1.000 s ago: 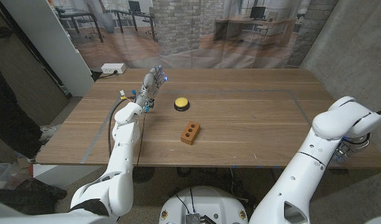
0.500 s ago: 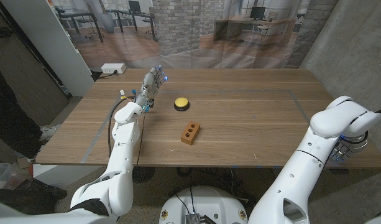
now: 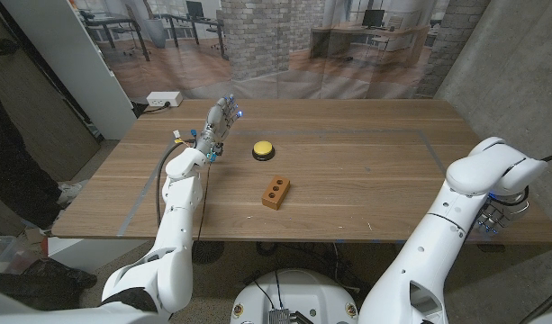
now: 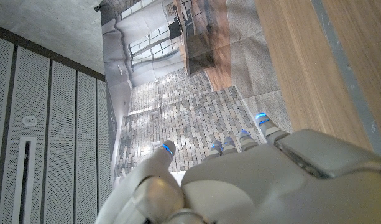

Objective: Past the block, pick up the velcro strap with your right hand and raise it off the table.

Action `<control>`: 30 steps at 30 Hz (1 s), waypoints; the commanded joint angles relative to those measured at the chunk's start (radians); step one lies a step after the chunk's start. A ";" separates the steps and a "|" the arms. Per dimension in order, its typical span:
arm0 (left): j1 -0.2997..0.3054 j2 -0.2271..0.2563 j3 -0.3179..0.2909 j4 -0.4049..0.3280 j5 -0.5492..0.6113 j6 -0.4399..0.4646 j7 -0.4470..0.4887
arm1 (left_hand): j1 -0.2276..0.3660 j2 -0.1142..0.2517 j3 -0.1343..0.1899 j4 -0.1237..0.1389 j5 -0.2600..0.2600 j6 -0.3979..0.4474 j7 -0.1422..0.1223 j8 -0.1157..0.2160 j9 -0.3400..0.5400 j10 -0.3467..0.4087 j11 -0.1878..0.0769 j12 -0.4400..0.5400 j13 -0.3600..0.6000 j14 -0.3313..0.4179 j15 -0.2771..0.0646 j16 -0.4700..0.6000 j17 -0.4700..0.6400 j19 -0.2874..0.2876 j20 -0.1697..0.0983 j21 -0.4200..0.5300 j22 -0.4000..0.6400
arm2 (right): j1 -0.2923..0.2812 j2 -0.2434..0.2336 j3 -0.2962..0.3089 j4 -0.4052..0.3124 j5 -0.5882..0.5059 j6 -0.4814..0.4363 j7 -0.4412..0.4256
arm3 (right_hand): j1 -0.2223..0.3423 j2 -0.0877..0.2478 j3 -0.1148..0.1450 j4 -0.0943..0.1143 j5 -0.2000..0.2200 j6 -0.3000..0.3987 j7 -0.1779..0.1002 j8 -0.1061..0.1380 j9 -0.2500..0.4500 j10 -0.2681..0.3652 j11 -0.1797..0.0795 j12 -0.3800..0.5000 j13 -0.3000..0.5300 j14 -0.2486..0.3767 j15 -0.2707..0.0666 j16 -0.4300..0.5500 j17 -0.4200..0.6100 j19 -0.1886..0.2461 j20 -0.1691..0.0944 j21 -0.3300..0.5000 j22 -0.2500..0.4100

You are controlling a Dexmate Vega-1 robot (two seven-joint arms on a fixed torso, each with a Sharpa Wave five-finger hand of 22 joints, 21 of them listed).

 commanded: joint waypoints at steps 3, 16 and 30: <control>-0.016 0.002 -0.003 0.026 0.003 -0.012 0.000 | -0.009 0.047 -0.003 0.000 0.010 -0.059 -0.003 0.003 0.002 -0.063 0.003 0.002 0.002 -0.106 0.002 0.005 0.002 0.003 -0.001 -0.002 0.004 | 0.025 0.000 0.010 0.040 -0.032 -0.006 0.000 | 0.024 0.024 -0.010 0.002 0.021 0.053 -0.010 0.025 0.009 0.066 -0.008 0.030 0.014 0.075 -0.033 0.033 0.016 0.025 -0.067 0.011 0.007; -0.040 0.003 -0.008 0.069 0.007 -0.028 -0.003 | -0.010 0.049 -0.004 0.000 0.011 -0.060 -0.002 0.002 0.002 -0.063 0.004 0.002 0.002 -0.106 0.004 0.005 0.002 0.004 -0.001 -0.005 0.004 | 0.044 0.000 0.018 0.061 -0.043 0.004 0.000 | 0.134 0.116 0.014 -0.018 0.033 0.135 -0.039 0.060 0.029 0.161 -0.031 0.068 0.044 0.160 -0.076 0.093 0.063 0.057 -0.071 0.024 0.011; -0.050 0.000 -0.017 0.087 0.012 -0.035 -0.003 | -0.011 0.049 -0.006 0.001 0.012 -0.060 -0.002 0.003 0.002 -0.063 0.002 0.002 0.002 -0.106 0.003 0.005 0.003 0.005 -0.002 -0.007 0.004 | 0.057 0.000 0.024 0.078 -0.047 0.019 0.000 | 0.270 0.198 0.003 -0.036 -0.044 0.261 -0.058 0.129 0.077 0.298 -0.051 0.165 0.116 0.252 -0.106 0.231 0.209 0.094 -0.059 0.044 0.014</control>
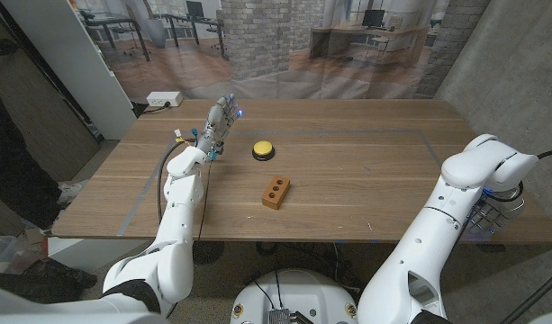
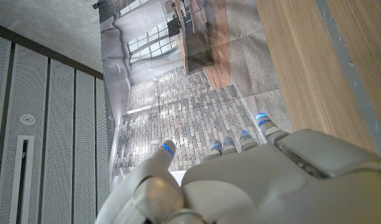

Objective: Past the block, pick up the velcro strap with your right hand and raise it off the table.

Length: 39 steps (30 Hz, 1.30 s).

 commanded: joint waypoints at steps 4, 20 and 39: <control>-0.012 -0.002 -0.009 0.022 0.006 -0.009 -0.001 | -0.011 0.048 -0.007 0.001 0.003 -0.060 -0.003 0.003 0.002 -0.062 0.003 0.002 0.002 -0.105 0.003 0.005 0.003 0.006 -0.002 -0.004 0.005 | 0.015 0.000 0.008 0.017 0.001 0.020 0.000 | 0.091 0.038 0.008 -0.013 -0.040 0.072 -0.015 0.057 0.039 0.082 -0.008 0.073 0.052 0.051 -0.083 0.077 0.095 0.030 -0.049 0.017 0.006; -0.026 -0.001 -0.012 0.045 0.011 -0.015 -0.007 | -0.012 0.049 -0.009 0.001 0.004 -0.061 -0.003 0.002 0.002 -0.063 0.003 0.002 0.002 -0.106 0.004 0.005 0.003 0.007 -0.002 -0.007 0.005 | -0.003 -0.003 -0.027 -0.003 -0.016 0.029 -0.005 | 0.197 0.079 0.080 -0.002 -0.085 0.115 -0.005 0.124 0.089 0.132 -0.016 0.150 0.117 0.081 -0.104 0.095 0.164 0.041 -0.077 0.031 0.008; -0.034 0.000 -0.018 0.057 0.016 -0.021 -0.008 | -0.012 0.050 -0.011 0.001 0.005 -0.062 -0.002 0.002 0.002 -0.064 0.004 0.002 0.002 -0.107 0.004 0.004 0.003 0.006 -0.001 -0.011 0.005 | 0.031 0.000 -0.012 0.017 -0.019 -0.009 0.000 | -0.100 -0.043 -0.054 0.160 -0.146 0.017 0.043 0.082 0.066 0.007 0.046 0.120 0.100 0.031 -0.020 -0.043 0.123 0.031 0.002 0.041 0.008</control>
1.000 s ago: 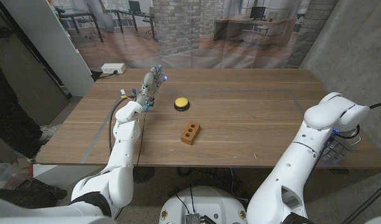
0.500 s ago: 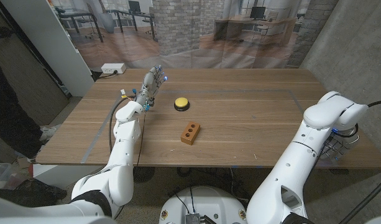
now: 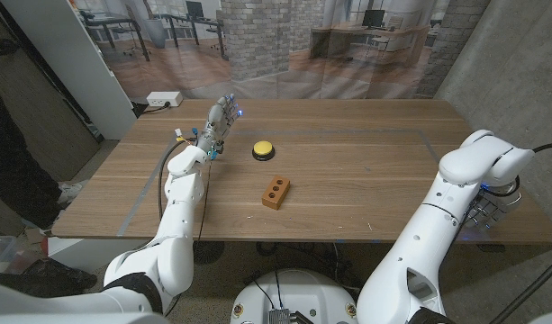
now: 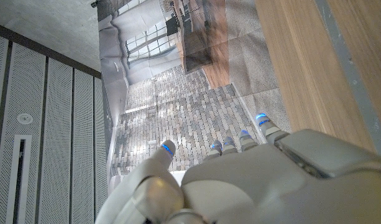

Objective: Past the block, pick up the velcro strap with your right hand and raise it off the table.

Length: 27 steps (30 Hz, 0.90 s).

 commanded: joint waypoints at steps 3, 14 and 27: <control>-0.008 0.001 -0.004 0.014 0.004 -0.006 -0.001 | -0.012 0.050 -0.005 0.001 0.006 -0.061 -0.003 0.002 0.002 -0.064 0.005 0.002 0.002 -0.107 0.004 0.004 0.003 0.003 0.002 -0.004 0.005 | 0.022 0.000 0.010 0.018 -0.016 -0.023 0.003 | -0.110 -0.027 -0.054 0.056 0.004 -0.017 0.022 -0.014 -0.004 -0.025 0.013 -0.004 -0.005 -0.005 0.007 -0.025 0.000 -0.004 0.007 0.006 0.003; -0.016 0.004 -0.007 0.032 0.004 -0.016 -0.009 | -0.012 0.050 -0.006 0.001 0.006 -0.062 -0.002 0.002 0.002 -0.065 0.004 0.001 0.002 -0.107 0.004 0.004 0.003 0.002 0.002 -0.006 0.005 | 0.063 0.000 0.021 0.090 -0.128 -0.040 0.003 | -0.215 -0.040 -0.109 0.114 0.021 -0.083 0.040 -0.056 -0.013 -0.093 0.033 -0.023 -0.013 -0.013 0.035 -0.056 -0.004 0.001 0.036 0.009 0.004; -0.039 0.009 -0.017 0.082 0.005 -0.042 -0.016 | -0.011 0.046 -0.009 -0.001 0.006 -0.064 -0.001 0.002 0.002 -0.068 0.007 0.001 0.002 -0.109 0.006 0.003 0.002 0.002 0.003 -0.009 0.005 | 0.119 0.000 0.055 0.180 -0.192 -0.058 0.003 | -0.201 -0.040 -0.117 0.105 0.043 -0.164 0.041 -0.105 -0.024 -0.140 0.037 -0.030 -0.015 -0.020 0.051 -0.085 -0.013 0.006 0.059 0.009 0.004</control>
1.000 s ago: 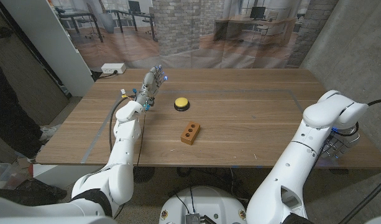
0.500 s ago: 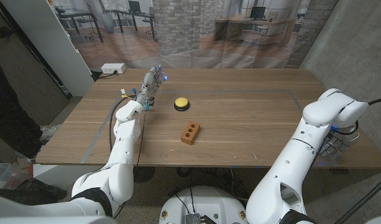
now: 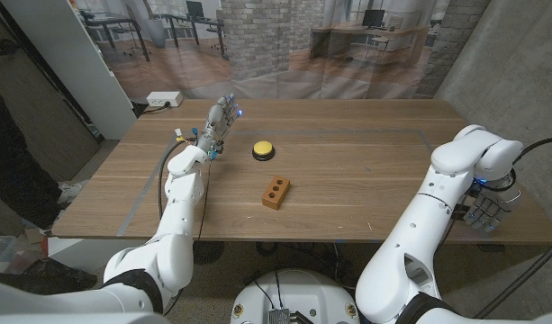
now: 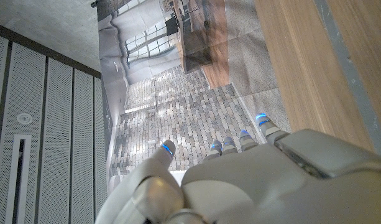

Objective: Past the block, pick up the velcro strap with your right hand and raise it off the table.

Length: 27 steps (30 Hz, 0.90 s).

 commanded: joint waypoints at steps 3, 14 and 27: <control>-0.029 0.005 -0.009 0.056 0.004 -0.026 -0.008 | -0.011 0.044 -0.007 0.001 0.006 -0.064 -0.002 0.002 0.002 -0.068 0.006 0.001 0.002 -0.106 0.005 0.003 0.002 0.001 0.004 -0.006 0.005 | 0.052 0.000 0.028 0.080 -0.056 0.000 0.000 | 0.139 0.049 0.057 -0.072 0.023 0.014 0.007 -0.012 -0.013 0.019 -0.004 0.022 -0.002 0.029 -0.004 -0.002 0.009 0.015 0.010 0.012 0.004; -0.051 0.003 -0.017 0.095 0.014 -0.042 -0.009 | -0.012 0.040 -0.011 0.001 0.006 -0.065 -0.001 0.002 0.002 -0.069 0.010 0.001 0.002 -0.106 0.007 0.004 0.002 0.002 0.003 -0.008 0.005 | 0.075 0.000 0.054 0.105 -0.059 0.018 0.000 | 0.268 0.098 0.124 -0.159 0.003 0.055 -0.012 -0.010 -0.014 0.058 -0.027 0.057 0.006 0.069 -0.028 0.022 0.043 0.027 -0.001 0.019 0.004; -0.045 -0.005 -0.019 0.083 0.022 -0.037 -0.007 | -0.013 0.037 -0.014 0.001 0.006 -0.066 0.000 0.002 0.002 -0.070 0.008 0.001 0.002 -0.107 0.007 0.004 0.003 0.002 0.004 -0.011 0.005 | 0.040 -0.038 0.013 0.115 -0.024 -0.004 -0.006 | 0.444 0.154 0.254 -0.234 -0.027 0.154 -0.055 0.033 0.008 0.146 -0.077 0.129 0.040 0.146 -0.091 0.084 0.125 0.044 -0.055 0.038 0.009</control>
